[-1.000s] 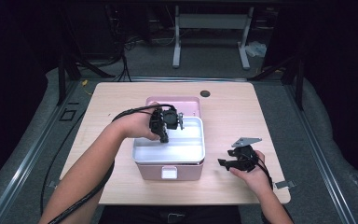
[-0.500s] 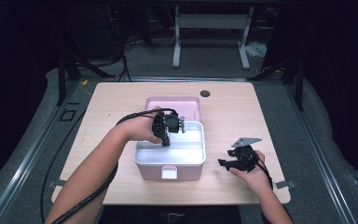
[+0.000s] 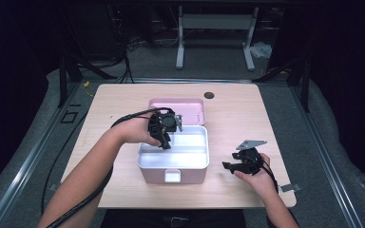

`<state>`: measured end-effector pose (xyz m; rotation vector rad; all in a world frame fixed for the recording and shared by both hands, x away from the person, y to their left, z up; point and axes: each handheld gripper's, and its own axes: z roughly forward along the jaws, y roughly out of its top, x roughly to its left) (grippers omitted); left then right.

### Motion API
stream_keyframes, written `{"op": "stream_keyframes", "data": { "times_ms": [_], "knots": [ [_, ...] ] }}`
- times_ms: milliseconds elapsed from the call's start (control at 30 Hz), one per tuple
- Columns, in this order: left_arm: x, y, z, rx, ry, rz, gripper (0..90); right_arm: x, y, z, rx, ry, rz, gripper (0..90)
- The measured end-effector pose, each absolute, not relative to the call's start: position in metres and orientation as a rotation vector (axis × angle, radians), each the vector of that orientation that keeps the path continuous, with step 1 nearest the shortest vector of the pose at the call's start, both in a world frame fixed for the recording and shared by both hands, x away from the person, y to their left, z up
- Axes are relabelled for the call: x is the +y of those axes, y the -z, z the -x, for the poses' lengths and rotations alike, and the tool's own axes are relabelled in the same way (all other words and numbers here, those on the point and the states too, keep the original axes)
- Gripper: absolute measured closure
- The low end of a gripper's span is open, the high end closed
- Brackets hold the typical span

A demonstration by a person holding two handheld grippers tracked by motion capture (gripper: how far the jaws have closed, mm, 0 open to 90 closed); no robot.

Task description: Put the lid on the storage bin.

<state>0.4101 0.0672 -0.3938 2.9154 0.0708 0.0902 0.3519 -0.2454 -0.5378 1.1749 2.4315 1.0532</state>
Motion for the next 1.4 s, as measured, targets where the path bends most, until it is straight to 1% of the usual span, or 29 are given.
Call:
{"op": "stream_keyframes", "data": {
  "times_ms": [33,100,167,200,267,333,400,433,467,567,733,800,933,967,1100,1400],
  "knots": [
    [0.071,0.390,-0.408,0.069,-0.103,-2.910,63.4,-0.245,0.538,-0.352,2.423,-1.049,-1.178,38.5],
    [0.086,0.383,-0.402,0.099,-0.137,-2.878,57.8,-0.245,0.537,-0.351,2.422,-1.040,-1.175,38.5],
    [0.092,0.383,-0.399,0.115,-0.153,-2.869,54.6,-0.246,0.537,-0.352,2.420,-1.043,-1.178,38.5],
    [0.103,0.383,-0.394,0.140,-0.174,-2.856,53.1,-0.246,0.537,-0.352,2.419,-1.044,-1.182,38.5],
    [0.108,0.385,-0.392,0.159,-0.181,-2.853,53.1,-0.246,0.537,-0.351,2.412,-1.043,-1.180,38.4],
    [0.123,0.390,-0.385,0.231,-0.204,-2.836,53.4,-0.245,0.537,-0.351,2.416,-1.057,-1.179,38.4],
    [0.128,0.391,-0.383,0.254,-0.209,-2.823,56.2,-0.245,0.537,-0.351,2.410,-1.043,-1.182,38.2],
    [0.132,0.394,-0.381,0.281,-0.199,-2.797,56.2,-0.245,0.537,-0.351,2.408,-1.042,-1.184,38.1],
    [0.139,0.399,-0.377,0.311,-0.167,-2.775,59.8,-0.245,0.538,-0.352,2.405,-1.038,-1.185,38.0],
    [0.143,0.407,-0.372,0.314,-0.156,-2.785,62.6,-0.244,0.539,-0.353,2.414,-1.043,-1.187,38.0],
    [0.143,0.415,-0.372,0.359,-0.139,-2.758,68.0,-0.243,0.539,-0.353,2.415,-1.037,-1.188,38.0],
    [0.143,0.421,-0.374,0.389,-0.134,-2.734,73.2,-0.242,0.540,-0.354,2.420,-1.041,-1.187,38.0],
    [0.141,0.427,-0.374,0.420,-0.133,-2.734,76.6,-0.243,0.541,-0.354,2.416,-1.035,-1.196,38.0],
    [0.141,0.428,-0.375,0.422,-0.136,-2.737,79.4,-0.243,0.541,-0.355,2.408,-1.038,-1.206,38.0],
    [0.142,0.429,-0.376,0.430,-0.121,-2.715,81.7,-0.244,0.541,-0.357,2.405,-1.060,-1.218,37.5],
    [0.144,0.430,-0.375,0.433,-0.126,-2.702,82.1,-0.245,0.533,-0.369,2.362,-1.114,-1.262,36.7]
  ]
}}
